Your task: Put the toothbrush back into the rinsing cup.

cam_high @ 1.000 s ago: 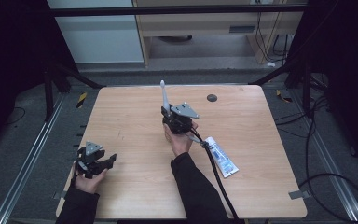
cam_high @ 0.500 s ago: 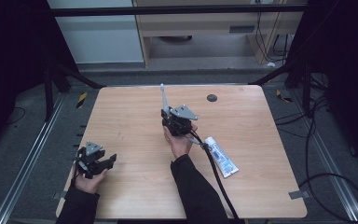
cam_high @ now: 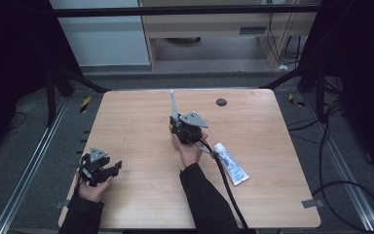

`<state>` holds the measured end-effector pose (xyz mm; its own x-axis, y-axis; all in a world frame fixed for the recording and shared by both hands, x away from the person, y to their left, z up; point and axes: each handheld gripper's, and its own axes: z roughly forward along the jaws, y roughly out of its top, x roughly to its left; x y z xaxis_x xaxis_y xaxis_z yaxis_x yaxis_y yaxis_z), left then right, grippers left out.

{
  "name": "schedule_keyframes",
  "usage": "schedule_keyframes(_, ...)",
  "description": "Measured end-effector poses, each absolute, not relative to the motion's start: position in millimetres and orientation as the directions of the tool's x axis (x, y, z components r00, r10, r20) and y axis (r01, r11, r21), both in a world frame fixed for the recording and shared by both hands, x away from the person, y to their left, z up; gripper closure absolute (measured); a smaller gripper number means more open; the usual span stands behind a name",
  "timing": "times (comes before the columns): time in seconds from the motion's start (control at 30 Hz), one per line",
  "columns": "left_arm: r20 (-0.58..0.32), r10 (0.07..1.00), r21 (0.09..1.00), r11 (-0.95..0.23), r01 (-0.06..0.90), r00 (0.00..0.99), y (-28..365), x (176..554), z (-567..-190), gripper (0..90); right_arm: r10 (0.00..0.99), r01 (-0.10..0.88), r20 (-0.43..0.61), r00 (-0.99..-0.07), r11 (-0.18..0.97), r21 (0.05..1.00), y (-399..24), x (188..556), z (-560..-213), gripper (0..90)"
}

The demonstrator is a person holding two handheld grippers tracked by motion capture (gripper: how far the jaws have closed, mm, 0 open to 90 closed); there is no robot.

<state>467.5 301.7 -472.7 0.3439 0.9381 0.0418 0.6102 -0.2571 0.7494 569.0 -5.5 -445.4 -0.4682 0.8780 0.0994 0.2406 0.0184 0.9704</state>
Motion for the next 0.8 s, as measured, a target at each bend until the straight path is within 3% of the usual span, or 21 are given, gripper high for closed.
schedule_keyframes(0.8,0.044,0.937,0.748,-0.261,0.610,0.346,301.0,467.4,-472.9,45.9,0.880,0.245,0.067,-0.470,0.057,0.968,1.5,567.6,-450.1,66.6)
